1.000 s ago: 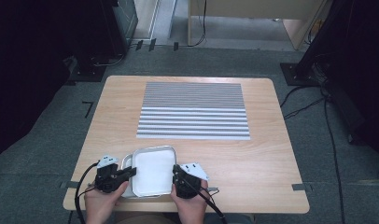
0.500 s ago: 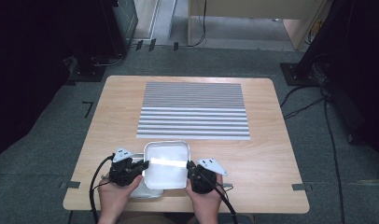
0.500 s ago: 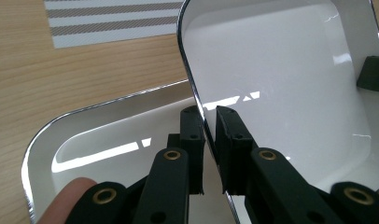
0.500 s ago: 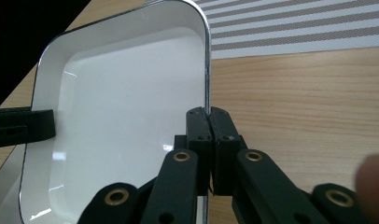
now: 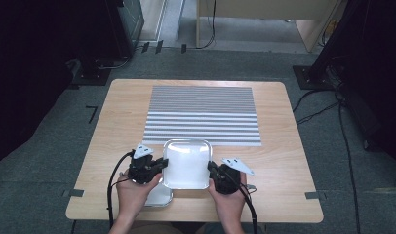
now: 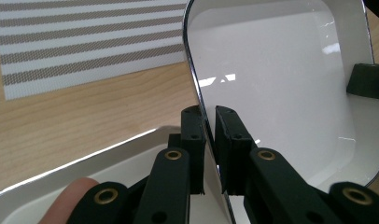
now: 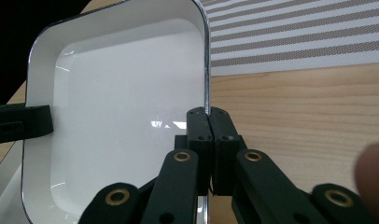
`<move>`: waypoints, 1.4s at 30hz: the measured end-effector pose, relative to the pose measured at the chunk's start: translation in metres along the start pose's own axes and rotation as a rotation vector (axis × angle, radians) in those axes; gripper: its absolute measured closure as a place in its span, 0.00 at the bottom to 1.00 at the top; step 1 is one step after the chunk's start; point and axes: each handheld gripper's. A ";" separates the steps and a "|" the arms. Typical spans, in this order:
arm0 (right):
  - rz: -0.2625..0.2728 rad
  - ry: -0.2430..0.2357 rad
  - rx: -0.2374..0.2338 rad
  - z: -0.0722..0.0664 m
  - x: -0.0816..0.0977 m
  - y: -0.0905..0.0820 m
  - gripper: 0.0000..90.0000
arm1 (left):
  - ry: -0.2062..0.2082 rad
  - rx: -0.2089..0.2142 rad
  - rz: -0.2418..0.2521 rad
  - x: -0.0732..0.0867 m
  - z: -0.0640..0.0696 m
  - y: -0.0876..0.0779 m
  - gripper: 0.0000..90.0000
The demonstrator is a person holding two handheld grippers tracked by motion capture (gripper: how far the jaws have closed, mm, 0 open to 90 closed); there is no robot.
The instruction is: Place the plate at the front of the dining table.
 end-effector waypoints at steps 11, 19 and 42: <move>-0.016 0.009 0.007 0.025 -0.036 0.009 1.00 | 0.010 0.005 -0.019 -0.036 0.004 0.023 0.92; -0.026 0.020 -0.006 0.033 -0.063 0.027 1.00 | -0.016 0.007 0.005 -0.062 -0.006 0.037 0.93; -0.052 -0.012 0.014 0.046 -0.135 0.092 1.00 | -0.168 -0.062 0.040 -0.127 -0.043 0.088 0.97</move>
Point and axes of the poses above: each handheld gripper's, and its own axes: y roughly forward along the jaws, x roughly out of its underside, z roughly to its right, and after that the axes turned 5 degrees about -z, right-handed
